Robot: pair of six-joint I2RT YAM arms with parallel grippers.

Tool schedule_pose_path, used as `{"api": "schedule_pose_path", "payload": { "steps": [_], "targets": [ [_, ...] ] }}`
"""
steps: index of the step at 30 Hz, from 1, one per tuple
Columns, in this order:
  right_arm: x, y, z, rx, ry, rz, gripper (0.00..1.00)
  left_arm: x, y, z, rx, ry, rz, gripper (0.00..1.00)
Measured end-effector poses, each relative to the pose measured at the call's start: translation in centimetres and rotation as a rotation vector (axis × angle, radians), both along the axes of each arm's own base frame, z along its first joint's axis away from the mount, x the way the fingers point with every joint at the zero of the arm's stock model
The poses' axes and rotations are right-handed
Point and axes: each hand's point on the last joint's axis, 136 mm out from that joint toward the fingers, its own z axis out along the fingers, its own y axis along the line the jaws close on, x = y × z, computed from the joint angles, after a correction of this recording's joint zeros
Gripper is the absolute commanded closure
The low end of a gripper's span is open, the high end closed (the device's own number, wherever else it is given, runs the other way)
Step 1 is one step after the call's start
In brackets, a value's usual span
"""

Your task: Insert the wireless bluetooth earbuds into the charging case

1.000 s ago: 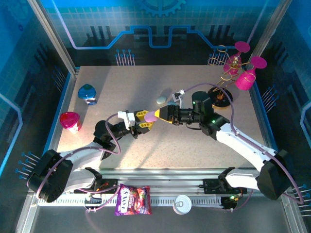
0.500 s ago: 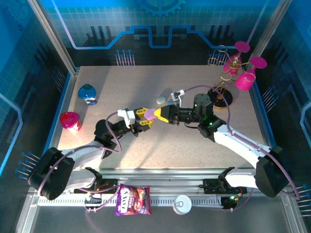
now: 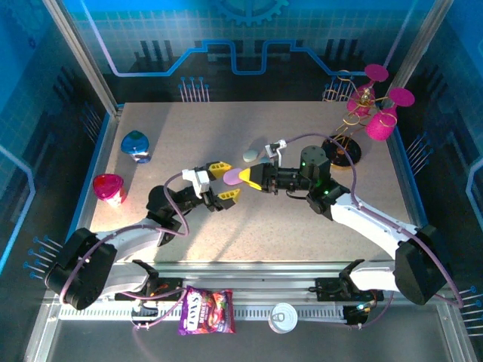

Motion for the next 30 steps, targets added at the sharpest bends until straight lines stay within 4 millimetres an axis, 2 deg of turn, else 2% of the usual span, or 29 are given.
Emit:
{"api": "schedule_pose_path", "payload": {
  "steps": [4,7,12,16,19,22,25,30],
  "targets": [
    [0.7,-0.6,-0.6,-0.011,0.002,-0.029,0.82,-0.2,0.2,-0.6,0.014,0.022,0.009,0.02],
    [1.8,-1.7,-2.4,-0.054,0.013,-0.087,0.83,-0.5,0.6,-1.2,0.039,0.036,0.027,0.01],
    [3.9,-4.2,-7.3,-0.211,0.042,-0.226,0.83,-0.1,1.1,-3.3,0.118,0.087,0.090,0.01],
    [5.3,-6.3,-12.1,-0.375,0.076,-0.329,0.83,0.3,0.9,-6.8,0.231,0.173,0.128,0.01],
    [6.0,-7.5,-15.8,-0.486,0.115,-0.372,0.83,-0.3,0.3,-9.5,0.328,0.219,0.122,0.01],
    [6.3,-8.2,-18.8,-0.572,0.148,-0.392,0.83,-0.9,-0.1,-11.4,0.394,0.242,0.107,0.01],
    [6.5,-8.8,-21.1,-0.636,0.171,-0.405,0.82,-1.0,-0.2,-12.4,0.428,0.255,0.108,0.01],
    [6.7,-9.8,-23.7,-0.700,0.202,-0.416,0.80,-1.0,0.0,-12.7,0.449,0.251,0.116,0.01]
  ]
}}
